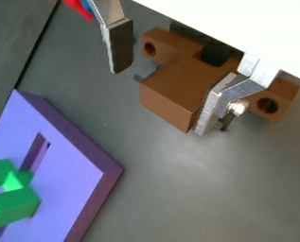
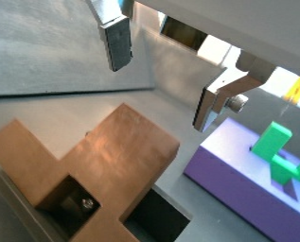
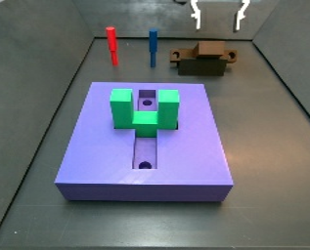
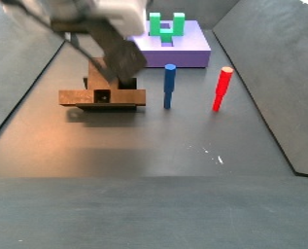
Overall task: Pick up the brown object. Move up. Place the brown object on the fixture. Regrasp the brown object. Move to above the board. Insert the brown object.
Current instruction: Regrasp the brown object.
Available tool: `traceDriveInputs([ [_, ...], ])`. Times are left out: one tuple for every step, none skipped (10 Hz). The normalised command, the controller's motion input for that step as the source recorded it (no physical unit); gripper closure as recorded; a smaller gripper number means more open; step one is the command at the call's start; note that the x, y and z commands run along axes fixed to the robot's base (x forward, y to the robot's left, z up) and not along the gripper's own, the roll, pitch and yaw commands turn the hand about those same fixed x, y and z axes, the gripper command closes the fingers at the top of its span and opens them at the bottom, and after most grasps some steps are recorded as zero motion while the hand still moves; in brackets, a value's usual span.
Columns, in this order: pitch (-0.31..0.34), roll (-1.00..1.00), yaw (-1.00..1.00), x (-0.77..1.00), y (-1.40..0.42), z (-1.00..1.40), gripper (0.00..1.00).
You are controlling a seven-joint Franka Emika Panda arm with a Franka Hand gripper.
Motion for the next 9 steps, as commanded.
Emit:
traceDriveInputs([
  [-0.06,1.0,-0.13,0.01,-0.33,0.13,0.0],
  [-0.12,1.0,-0.18,0.11,-0.32,0.11,0.0],
  [-0.149,1.0,-0.21,0.17,-0.25,0.09,0.0],
  [-0.257,1.0,-0.15,0.11,-0.23,0.19,0.0],
  [-0.251,1.0,-0.13,0.16,-0.18,0.19,0.0],
  [-0.1,1.0,-0.03,0.15,-0.09,0.09,0.0],
  [-0.057,1.0,-0.01,0.13,-0.05,0.05,0.0],
  [-0.069,1.0,0.0,0.12,-0.03,0.07,0.0],
  [-0.071,1.0,0.0,0.1,0.0,0.07,0.0],
])
